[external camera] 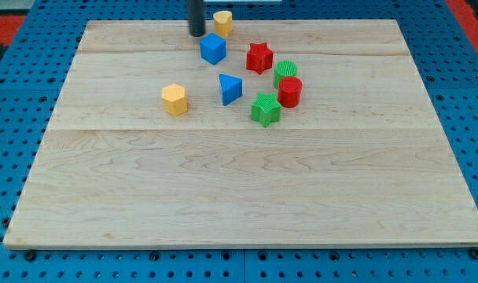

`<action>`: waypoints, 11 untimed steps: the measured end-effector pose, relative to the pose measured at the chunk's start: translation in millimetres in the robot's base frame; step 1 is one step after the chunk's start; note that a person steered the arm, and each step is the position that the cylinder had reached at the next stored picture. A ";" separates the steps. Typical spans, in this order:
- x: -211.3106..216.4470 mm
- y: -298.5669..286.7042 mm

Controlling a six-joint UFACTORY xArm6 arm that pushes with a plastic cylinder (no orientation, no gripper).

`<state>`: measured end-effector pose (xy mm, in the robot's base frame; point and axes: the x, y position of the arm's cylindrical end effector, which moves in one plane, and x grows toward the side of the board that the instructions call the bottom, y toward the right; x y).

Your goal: Move the yellow heart above the blue cube

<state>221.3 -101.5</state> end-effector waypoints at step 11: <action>9.6 86.2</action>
